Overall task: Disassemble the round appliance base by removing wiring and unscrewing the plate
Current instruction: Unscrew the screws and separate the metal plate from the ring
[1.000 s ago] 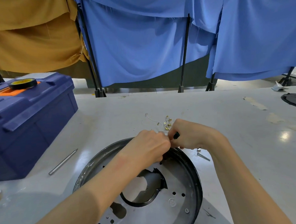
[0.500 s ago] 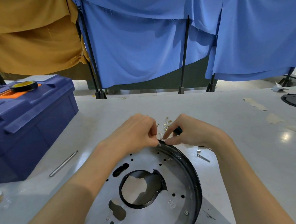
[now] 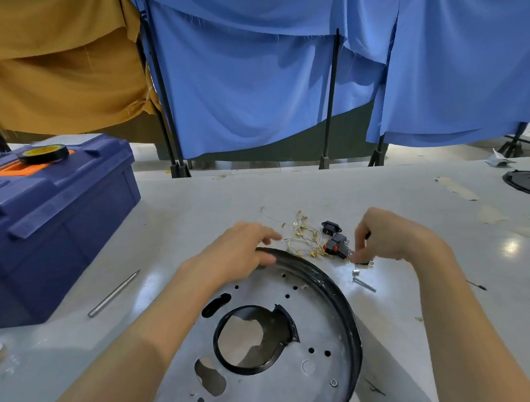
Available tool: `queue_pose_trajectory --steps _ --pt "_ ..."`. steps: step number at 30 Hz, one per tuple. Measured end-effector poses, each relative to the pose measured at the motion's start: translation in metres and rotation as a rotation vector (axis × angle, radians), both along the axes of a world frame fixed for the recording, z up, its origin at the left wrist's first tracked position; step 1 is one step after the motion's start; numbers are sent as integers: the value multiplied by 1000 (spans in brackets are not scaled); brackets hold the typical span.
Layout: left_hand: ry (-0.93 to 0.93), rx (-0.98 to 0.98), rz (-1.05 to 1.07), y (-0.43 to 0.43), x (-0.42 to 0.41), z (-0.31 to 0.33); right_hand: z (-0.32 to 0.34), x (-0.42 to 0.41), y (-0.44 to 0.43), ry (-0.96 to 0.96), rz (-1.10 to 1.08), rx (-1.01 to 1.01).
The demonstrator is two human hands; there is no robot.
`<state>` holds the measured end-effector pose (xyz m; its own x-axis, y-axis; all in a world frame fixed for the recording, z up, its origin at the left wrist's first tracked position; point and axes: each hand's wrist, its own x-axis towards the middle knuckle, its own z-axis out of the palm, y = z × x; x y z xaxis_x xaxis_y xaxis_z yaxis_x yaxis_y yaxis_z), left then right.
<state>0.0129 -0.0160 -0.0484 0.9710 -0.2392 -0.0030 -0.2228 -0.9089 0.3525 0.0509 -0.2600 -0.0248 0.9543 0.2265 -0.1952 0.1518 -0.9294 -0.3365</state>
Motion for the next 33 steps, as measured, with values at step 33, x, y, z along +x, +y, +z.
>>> queue_pose_trajectory --steps 33 --pt "-68 -280 -47 36 4 8 -9 7 -3 65 -24 29"
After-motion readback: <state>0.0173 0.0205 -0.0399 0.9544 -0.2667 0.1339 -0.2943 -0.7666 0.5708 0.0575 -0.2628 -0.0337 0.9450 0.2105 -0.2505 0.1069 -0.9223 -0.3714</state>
